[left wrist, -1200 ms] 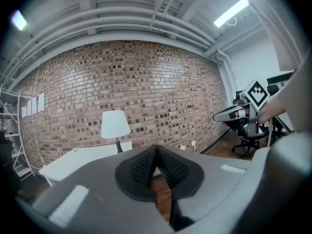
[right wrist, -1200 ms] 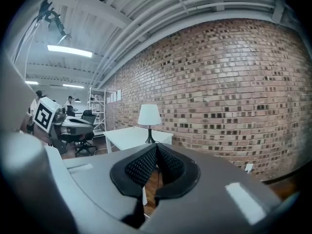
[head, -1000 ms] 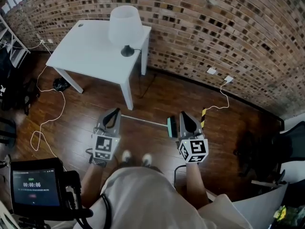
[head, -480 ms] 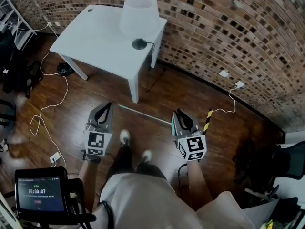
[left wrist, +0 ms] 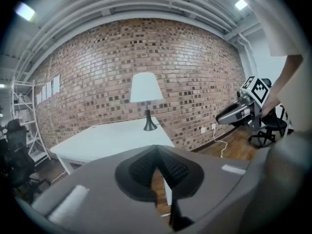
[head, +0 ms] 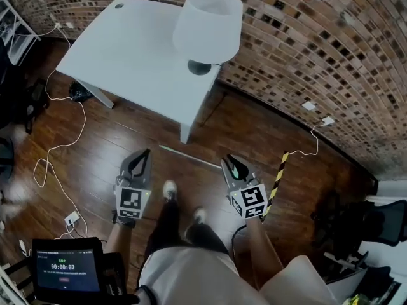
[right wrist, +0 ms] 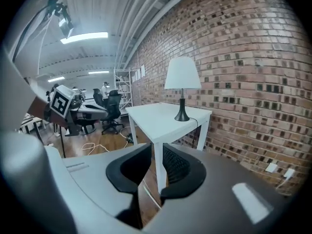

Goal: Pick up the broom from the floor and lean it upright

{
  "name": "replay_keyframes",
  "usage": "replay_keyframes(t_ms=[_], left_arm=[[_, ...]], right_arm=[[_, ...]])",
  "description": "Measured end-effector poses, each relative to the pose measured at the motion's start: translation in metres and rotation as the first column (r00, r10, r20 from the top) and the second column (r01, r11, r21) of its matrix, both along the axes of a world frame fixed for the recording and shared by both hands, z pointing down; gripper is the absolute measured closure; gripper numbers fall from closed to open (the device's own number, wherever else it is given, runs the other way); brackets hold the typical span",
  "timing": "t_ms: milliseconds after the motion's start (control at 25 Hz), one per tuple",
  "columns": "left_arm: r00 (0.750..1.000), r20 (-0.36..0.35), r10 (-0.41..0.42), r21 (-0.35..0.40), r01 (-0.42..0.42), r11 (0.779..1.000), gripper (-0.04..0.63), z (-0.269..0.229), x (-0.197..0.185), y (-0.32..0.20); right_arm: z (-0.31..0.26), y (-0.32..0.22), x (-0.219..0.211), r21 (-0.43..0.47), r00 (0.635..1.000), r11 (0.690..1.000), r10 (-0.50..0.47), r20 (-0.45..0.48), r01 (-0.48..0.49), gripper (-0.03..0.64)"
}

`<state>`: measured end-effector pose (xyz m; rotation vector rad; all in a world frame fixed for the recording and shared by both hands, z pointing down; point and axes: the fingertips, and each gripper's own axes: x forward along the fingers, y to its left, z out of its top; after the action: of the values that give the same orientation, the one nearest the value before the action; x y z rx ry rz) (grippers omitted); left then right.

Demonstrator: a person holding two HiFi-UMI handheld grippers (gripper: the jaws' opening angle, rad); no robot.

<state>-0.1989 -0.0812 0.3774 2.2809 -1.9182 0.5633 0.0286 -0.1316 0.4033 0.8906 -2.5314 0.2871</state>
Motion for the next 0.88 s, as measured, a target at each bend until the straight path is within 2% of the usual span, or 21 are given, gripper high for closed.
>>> replay_keyframes(t_ms=[200,320,480,680,880], left_arm=[[0.999,-0.008,-0.035,-0.046,0.035,0.998,0.595,0.063,-0.047,-0.03],[0.999,0.012,-0.047,-0.078,0.048,0.996,0.595,0.103,-0.074,-0.036],[0.994,0.019,-0.104,-0.129,0.106,0.986,0.595,0.157,-0.105,-0.036],[0.986,0.004,-0.169,-0.18,0.167,0.97,0.595,0.24,-0.127,-0.024],[0.979,-0.006,-0.205,-0.193,0.199,0.961,0.595,0.322,-0.136,-0.014]], right_arm=[[0.064,-0.022,-0.035,-0.054,0.999,0.998,-0.026,-0.047,0.023,0.531],[0.111,-0.025,-0.055,-0.092,0.995,0.994,-0.063,-0.074,0.056,0.531],[0.18,-0.025,-0.073,-0.141,0.987,0.984,-0.122,-0.102,0.107,0.53],[0.28,-0.024,-0.086,-0.198,0.972,0.968,-0.182,-0.146,0.151,0.525],[0.38,-0.022,-0.095,-0.245,0.958,0.952,-0.228,-0.174,0.182,0.523]])
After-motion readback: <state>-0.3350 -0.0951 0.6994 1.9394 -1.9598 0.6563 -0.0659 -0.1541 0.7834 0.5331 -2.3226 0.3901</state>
